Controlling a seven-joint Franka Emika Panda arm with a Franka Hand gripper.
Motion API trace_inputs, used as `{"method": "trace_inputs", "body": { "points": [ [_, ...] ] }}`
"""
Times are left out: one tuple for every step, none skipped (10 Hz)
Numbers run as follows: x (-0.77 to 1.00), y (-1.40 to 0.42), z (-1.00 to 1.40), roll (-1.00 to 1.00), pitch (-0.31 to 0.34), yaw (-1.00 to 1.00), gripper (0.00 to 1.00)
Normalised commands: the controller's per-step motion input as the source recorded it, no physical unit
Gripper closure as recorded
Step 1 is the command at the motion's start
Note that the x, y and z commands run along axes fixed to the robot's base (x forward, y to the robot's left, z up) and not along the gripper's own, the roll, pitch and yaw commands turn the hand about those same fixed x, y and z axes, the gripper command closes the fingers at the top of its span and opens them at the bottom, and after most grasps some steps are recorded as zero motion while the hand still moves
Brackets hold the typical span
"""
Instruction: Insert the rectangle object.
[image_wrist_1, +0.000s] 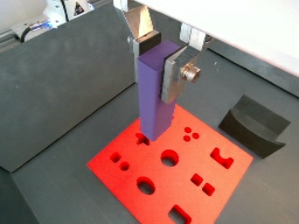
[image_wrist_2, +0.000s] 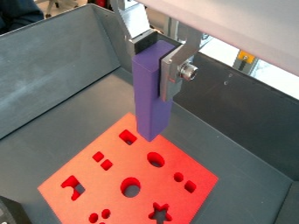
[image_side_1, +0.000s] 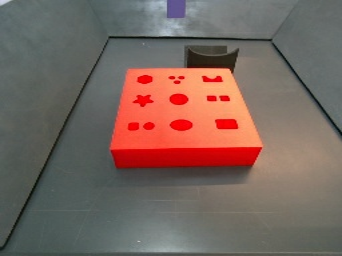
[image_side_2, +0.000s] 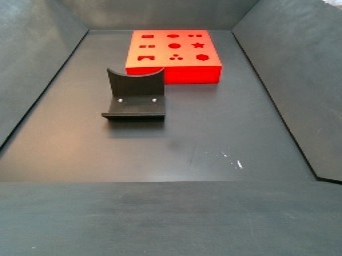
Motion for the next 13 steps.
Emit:
{"method": "trace_inputs", "body": {
  "points": [
    [0.11,-0.09,-0.06,0.0,0.0,0.0,1.0],
    [0.61,-0.18,-0.22,0.0,-0.017,-0.03,1.0],
    [0.94,-0.18,-0.34,0.0,-0.044,-0.06,1.0],
    [1.0,-0.19,-0.38,0.01,-0.024,-0.05,1.0],
    [1.0,-0.19,-0.44,0.04,-0.027,-0.03,1.0],
    [1.0,-0.13,-0.53,0.14,-0.031,-0.04,1.0],
    [1.0,-0.14,-0.52,0.28,-0.004,-0.06,1.0],
    [1.0,-0.16,-0.5,0.31,0.0,-0.06,1.0],
    [0.94,-0.19,-0.51,0.34,-0.007,-0.12,1.0],
    [0.79,-0.18,-0.5,0.34,-0.031,-0.27,1.0],
    [0.73,-0.23,-0.39,0.29,-0.073,-0.36,1.0],
    [0.55,-0.25,-0.26,0.25,-0.063,-0.52,1.0],
    [0.34,-0.16,-0.19,0.18,-0.039,-0.71,1.0]
  ]
}}
